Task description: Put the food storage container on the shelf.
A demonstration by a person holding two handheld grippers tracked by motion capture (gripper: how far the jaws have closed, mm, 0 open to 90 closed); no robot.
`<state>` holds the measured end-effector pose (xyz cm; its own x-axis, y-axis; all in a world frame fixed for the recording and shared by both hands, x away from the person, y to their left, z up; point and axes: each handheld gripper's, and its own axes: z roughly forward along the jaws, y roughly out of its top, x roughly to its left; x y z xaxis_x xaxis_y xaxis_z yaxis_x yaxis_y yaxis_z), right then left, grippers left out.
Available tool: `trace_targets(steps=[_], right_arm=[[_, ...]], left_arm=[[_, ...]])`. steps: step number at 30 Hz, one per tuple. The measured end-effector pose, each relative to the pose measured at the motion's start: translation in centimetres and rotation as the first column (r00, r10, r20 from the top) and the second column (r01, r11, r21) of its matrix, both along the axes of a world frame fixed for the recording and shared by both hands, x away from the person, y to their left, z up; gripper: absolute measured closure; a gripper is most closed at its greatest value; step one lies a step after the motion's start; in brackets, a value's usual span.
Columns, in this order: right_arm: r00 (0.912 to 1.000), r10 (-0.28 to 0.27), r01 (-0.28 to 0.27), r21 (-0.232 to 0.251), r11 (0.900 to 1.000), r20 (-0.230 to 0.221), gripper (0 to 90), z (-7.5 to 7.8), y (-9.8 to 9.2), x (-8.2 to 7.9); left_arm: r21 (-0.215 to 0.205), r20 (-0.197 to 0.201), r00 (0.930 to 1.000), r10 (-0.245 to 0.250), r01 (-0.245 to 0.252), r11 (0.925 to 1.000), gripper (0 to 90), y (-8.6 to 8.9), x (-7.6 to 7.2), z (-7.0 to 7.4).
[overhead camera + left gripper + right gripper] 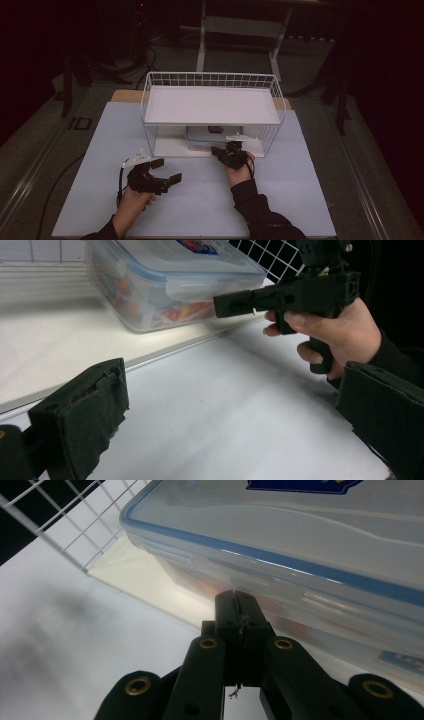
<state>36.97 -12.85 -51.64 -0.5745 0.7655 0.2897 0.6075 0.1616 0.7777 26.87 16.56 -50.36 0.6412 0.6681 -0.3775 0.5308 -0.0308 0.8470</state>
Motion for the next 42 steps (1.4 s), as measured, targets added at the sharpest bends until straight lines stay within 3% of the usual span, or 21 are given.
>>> trace_targets(steps=[9, 12, 16, 19, 26, 28, 32, 42], right_arm=[[0.9998, -0.018, 0.018, -0.002, 1.000, 0.005, 89.9, 0.1, -0.3, 1.0], [0.9995, -0.011, 0.012, -0.034, 0.999, 0.031, 89.1, 0.2, -0.1, 0.8], [0.9999, -0.013, 0.013, -0.012, 1.000, 0.011, 84.5, 0.1, 0.0, 0.4], [0.9999, 0.006, -0.006, 0.000, 1.000, 0.015, 75.4, 0.1, 0.1, -0.4], [0.9993, 0.019, -0.020, 0.017, 1.000, 0.032, 36.5, 0.6, 0.0, -2.7], [0.9973, 0.066, -0.067, 0.043, 0.997, 0.034, 27.1, 0.8, -0.2, -3.4], [0.9941, 0.104, -0.106, 0.068, 0.992, 0.030, 21.3, 1.1, -1.0, -4.4], [0.9927, 0.089, -0.093, 0.043, 0.995, 0.082, 22.0, 1.5, -3.4, -6.5]], left_arm=[[0.002, 0.003, 1.0000, -0.002, 0.002, 1.0000, 0.0, 0.1, 0.0, 0.0], [0.000, 0.000, 1.0000, -0.004, 0.004, 1.0000, 0.0, 0.0, -0.1, 0.1], [0.000, 0.007, 0.9999, -0.008, 0.008, 1.0000, 0.0, 0.0, -0.2, 0.2], [-0.006, 0.006, 1.0000, -0.006, 0.006, 1.0000, 0.0, 0.0, -0.2, 0.4], [-0.026, 0.017, 0.9997, -0.015, 0.016, 0.9995, 0.0, 0.0, -0.5, 0.8], [-0.025, 0.025, 0.9994, -0.022, 0.022, 0.9994, 0.0, -0.1, -0.7, 0.9], [-0.024, 0.043, 0.9986, -0.032, 0.033, 0.9992, 0.0, -0.4, -1.1, 1.2], [-0.023, 0.062, 0.9968, -0.050, 0.052, 0.9984, 0.0, -0.3, -1.9, 1.3]])
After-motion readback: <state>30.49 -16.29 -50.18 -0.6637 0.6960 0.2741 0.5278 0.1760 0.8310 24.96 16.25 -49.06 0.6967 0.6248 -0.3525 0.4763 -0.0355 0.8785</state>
